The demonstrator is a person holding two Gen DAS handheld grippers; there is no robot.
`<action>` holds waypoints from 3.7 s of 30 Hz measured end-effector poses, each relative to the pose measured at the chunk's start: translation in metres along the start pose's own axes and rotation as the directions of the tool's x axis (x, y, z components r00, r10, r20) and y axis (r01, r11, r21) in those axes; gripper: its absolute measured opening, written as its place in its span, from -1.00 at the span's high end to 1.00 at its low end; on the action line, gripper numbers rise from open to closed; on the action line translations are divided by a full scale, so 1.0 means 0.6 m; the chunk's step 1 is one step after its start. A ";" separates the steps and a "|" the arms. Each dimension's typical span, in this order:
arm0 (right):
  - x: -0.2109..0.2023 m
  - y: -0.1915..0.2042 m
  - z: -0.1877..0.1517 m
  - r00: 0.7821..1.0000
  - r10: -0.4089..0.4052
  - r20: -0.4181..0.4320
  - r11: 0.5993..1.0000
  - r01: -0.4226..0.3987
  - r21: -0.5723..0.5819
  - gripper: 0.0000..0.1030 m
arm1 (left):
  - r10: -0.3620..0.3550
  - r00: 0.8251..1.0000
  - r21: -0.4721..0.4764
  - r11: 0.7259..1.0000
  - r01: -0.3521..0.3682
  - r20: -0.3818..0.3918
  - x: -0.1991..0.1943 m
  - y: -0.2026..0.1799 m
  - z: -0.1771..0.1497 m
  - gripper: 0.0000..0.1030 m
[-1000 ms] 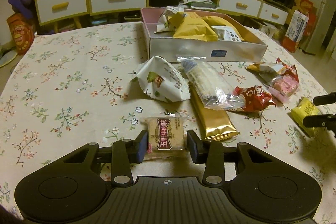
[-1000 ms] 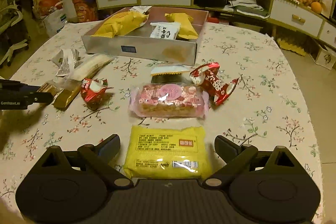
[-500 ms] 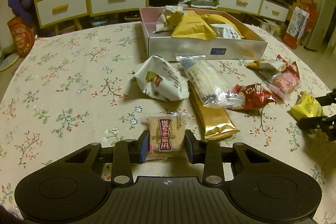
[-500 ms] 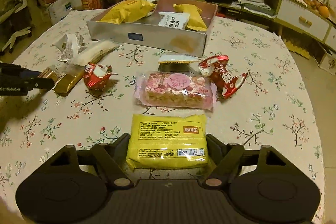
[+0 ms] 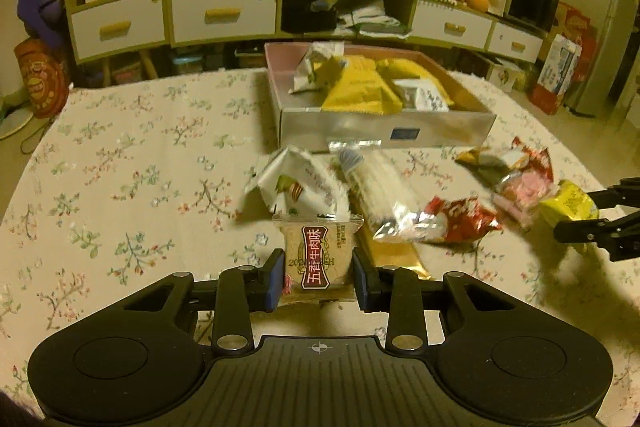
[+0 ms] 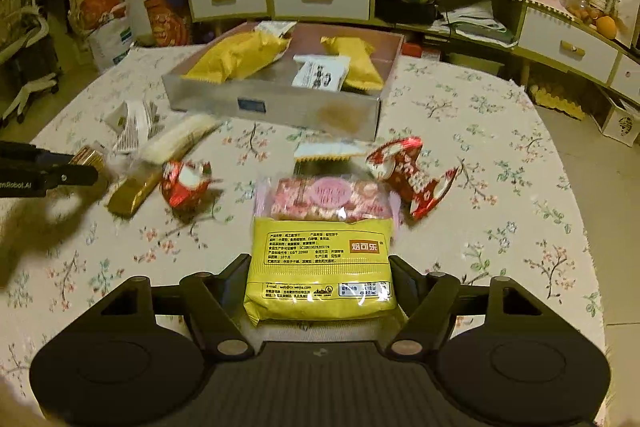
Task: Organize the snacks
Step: 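Lift both held snacks and carry them over the tray, then open both grippers to drop the yellow bag and pastry into the tray, then withdraw both open grippers back toward the remaining snacks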
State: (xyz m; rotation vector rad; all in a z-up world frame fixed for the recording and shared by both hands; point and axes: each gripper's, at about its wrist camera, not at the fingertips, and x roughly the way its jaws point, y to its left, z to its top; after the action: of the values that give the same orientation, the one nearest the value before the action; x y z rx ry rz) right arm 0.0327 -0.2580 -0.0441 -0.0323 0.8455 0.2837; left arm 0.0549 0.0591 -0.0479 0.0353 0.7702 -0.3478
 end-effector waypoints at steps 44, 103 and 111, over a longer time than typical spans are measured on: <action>0.142 -0.040 0.215 0.994 0.082 0.066 0.972 -0.094 0.217 0.17 | -0.057 0.998 0.003 0.998 0.057 -0.003 0.189 -0.067 0.224 0.38; 0.055 -0.006 0.195 0.996 0.053 0.075 0.971 -0.069 0.227 -0.46 | 0.035 0.999 0.003 0.999 -0.035 -0.038 0.084 -0.026 0.156 -0.82; 0.035 0.011 0.154 0.998 0.009 0.063 0.983 -0.020 0.181 -0.49 | 0.080 0.996 -0.030 0.996 -0.081 -0.028 0.045 -0.002 0.098 -0.88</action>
State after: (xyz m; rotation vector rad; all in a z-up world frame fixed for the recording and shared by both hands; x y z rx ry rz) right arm 0.1120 -0.2339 0.0024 0.1521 0.8075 0.2195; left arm 0.1120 0.0408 -0.0240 0.0418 0.7977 -0.2591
